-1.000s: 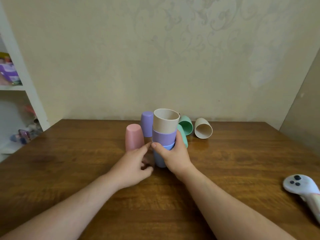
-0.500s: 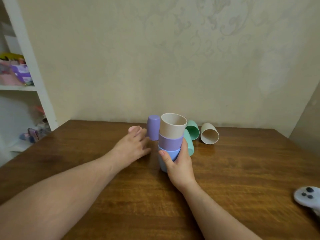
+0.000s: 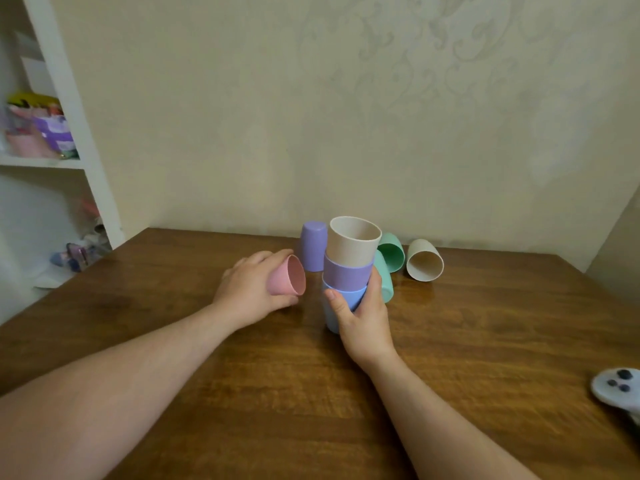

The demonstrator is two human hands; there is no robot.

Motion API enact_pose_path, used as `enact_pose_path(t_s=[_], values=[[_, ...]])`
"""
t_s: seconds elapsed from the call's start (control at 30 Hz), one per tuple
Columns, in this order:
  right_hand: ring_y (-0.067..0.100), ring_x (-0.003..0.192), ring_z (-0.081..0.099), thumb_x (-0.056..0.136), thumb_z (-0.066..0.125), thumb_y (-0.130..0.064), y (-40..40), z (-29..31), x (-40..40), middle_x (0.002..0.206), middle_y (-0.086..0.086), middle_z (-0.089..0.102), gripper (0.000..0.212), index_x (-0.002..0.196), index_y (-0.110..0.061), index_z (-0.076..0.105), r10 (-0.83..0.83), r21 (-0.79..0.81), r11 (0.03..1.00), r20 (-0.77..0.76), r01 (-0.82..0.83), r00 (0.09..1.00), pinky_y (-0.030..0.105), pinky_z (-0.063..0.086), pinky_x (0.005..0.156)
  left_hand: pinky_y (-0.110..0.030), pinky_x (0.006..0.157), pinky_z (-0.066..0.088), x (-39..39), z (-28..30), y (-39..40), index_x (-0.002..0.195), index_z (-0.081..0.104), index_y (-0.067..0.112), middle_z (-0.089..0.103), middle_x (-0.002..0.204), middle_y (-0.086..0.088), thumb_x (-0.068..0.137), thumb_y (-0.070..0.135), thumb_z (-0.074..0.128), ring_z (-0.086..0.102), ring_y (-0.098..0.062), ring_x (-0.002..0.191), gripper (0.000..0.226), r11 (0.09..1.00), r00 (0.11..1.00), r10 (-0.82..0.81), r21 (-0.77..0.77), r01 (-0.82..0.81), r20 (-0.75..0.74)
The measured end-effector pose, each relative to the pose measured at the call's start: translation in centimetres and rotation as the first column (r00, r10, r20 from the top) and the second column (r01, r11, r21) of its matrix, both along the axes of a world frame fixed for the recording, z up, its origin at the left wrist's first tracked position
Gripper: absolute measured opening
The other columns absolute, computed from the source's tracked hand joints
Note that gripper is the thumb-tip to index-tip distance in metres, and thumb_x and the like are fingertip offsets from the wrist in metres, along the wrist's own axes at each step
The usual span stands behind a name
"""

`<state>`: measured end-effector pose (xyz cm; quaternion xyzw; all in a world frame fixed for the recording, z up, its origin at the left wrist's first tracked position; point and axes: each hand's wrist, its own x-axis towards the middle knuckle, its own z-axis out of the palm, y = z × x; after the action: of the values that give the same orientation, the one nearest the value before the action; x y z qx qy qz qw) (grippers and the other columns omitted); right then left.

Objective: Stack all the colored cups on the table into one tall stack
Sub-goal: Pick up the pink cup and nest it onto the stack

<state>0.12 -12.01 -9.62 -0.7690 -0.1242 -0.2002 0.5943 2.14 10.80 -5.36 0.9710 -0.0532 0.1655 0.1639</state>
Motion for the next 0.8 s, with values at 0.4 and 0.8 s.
enact_pose_path(t_s=[0.4,0.8], values=[[-0.007,0.122,0.058,0.085,0.073,-0.062,0.0,0.2,-0.3,0.135,-0.03,0.058,0.08,0.153,-0.037,0.038,0.015,0.019,1.0,-0.009,-0.015,1.0,0.014,0.045,0.093,-0.044,0.122,0.041,0.2,-1.5,1.1,0.172,0.011,0.042,0.039,0.164,0.0,0.09,0.042,0.083,0.038,-0.026,0.15,0.109,0.987,0.991,-0.112,0.112,0.119,-0.067],[-0.003,0.12,0.063,0.078,0.092,-0.048,-0.4,0.3,-0.1,0.134,-0.023,0.065,0.087,0.151,-0.041,0.043,0.014,0.016,1.0,-0.075,-0.013,0.997,0.006,0.048,0.089,-0.031,0.093,0.046,-0.7,-2.5,-0.4,0.152,0.051,0.021,0.063,0.123,0.003,0.081,0.014,0.096,0.061,-0.02,0.115,0.085,0.588,0.991,0.085,-0.797,-0.137,-0.108]])
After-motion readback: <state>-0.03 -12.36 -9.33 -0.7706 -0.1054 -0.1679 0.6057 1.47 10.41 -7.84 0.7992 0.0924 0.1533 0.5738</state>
